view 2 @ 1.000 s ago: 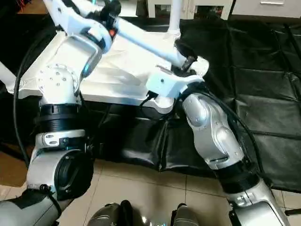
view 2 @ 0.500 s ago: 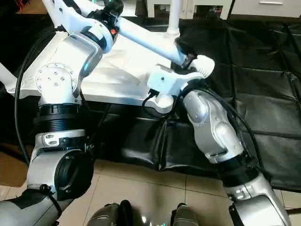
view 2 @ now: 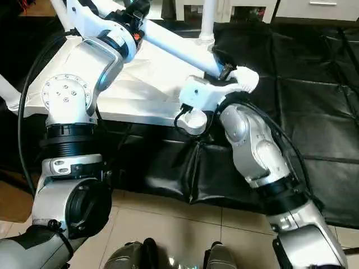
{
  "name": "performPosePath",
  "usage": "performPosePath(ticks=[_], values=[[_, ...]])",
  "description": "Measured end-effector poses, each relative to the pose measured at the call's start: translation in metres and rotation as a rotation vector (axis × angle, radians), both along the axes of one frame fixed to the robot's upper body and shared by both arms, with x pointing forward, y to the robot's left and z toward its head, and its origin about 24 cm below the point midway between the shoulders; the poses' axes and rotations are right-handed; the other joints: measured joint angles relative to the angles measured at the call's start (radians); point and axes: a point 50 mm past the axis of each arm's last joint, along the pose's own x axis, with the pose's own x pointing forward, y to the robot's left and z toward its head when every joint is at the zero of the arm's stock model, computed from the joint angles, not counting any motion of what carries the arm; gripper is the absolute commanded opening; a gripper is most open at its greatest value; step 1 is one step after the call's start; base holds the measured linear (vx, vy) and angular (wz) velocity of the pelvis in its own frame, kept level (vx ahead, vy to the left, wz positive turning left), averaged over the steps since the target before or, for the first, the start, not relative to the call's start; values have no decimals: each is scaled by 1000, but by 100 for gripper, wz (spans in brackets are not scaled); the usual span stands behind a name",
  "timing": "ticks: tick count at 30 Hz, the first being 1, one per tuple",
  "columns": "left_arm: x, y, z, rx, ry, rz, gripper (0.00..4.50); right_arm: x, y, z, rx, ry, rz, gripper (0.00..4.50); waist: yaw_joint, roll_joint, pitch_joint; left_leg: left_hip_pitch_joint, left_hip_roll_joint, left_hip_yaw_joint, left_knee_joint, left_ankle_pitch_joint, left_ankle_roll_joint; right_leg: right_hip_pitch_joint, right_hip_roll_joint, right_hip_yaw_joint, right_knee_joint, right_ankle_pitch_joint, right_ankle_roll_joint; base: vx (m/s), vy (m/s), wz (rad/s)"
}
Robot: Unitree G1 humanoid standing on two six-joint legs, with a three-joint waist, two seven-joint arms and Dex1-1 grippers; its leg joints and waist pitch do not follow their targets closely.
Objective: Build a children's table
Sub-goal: Pick table leg
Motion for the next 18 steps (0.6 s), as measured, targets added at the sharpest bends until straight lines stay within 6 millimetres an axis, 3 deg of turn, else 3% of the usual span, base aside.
performPosePath(ticks=[18], values=[[-5,-10,5,73,-27,2,163,6,-9,0,4,-6,-52,255,0,0,0,-8,-3,-1,12,-4,7,-1,-4,0,1,3,-5,0,0,0]])
